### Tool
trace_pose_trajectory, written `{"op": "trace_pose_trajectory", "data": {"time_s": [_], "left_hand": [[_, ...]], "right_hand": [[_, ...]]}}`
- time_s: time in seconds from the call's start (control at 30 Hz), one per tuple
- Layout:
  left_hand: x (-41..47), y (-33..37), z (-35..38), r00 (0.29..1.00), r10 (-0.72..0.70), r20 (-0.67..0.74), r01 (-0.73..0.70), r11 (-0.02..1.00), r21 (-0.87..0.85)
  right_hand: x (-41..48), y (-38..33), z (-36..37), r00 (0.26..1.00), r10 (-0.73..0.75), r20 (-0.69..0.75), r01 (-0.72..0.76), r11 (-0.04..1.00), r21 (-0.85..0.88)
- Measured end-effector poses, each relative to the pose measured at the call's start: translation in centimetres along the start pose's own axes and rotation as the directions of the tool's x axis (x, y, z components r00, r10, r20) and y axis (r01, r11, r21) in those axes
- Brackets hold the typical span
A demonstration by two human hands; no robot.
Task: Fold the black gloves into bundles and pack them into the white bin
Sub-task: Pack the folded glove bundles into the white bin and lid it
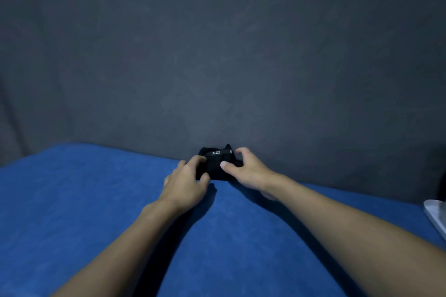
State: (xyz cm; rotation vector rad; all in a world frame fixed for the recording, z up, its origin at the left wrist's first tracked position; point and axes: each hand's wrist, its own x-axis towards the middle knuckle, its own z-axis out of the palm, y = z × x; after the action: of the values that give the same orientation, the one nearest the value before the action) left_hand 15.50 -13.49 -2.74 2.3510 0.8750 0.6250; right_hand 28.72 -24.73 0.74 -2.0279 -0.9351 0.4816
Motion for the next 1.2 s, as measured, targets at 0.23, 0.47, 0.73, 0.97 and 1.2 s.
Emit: {"op": "trace_pose_trajectory", "data": {"time_s": [0.23, 0.47, 0.73, 0.97, 1.2], "left_hand": [[-0.4, 0.8, 0.3, 0.997, 0.055, -0.047, -0.062, 0.985, -0.164], [-1.1, 3.0, 1.0, 0.999, -0.026, -0.018, 0.018, 0.94, -0.34], [-2.1, 6.2, 1.9, 0.996, -0.086, 0.038, 0.094, 0.864, -0.495], [-4.4, 14.6, 0.3, 0.977, 0.012, 0.215, 0.181, 0.493, -0.851], [-6.9, 23.5, -1.2, 0.969, 0.231, 0.086, -0.018, 0.413, -0.91]], "right_hand": [[0.0, 0.7, -0.6, 0.992, 0.022, -0.12, -0.01, 0.995, 0.095], [-2.3, 1.8, -2.1, 0.988, 0.081, -0.134, -0.041, 0.961, 0.275], [-6.3, 2.3, -6.2, 0.966, 0.028, -0.256, 0.074, 0.922, 0.379], [-11.5, 0.0, -12.5, 0.902, -0.076, -0.424, 0.215, 0.933, 0.29], [-18.1, -0.8, -18.6, 0.834, -0.121, -0.538, 0.264, 0.944, 0.197]]}}
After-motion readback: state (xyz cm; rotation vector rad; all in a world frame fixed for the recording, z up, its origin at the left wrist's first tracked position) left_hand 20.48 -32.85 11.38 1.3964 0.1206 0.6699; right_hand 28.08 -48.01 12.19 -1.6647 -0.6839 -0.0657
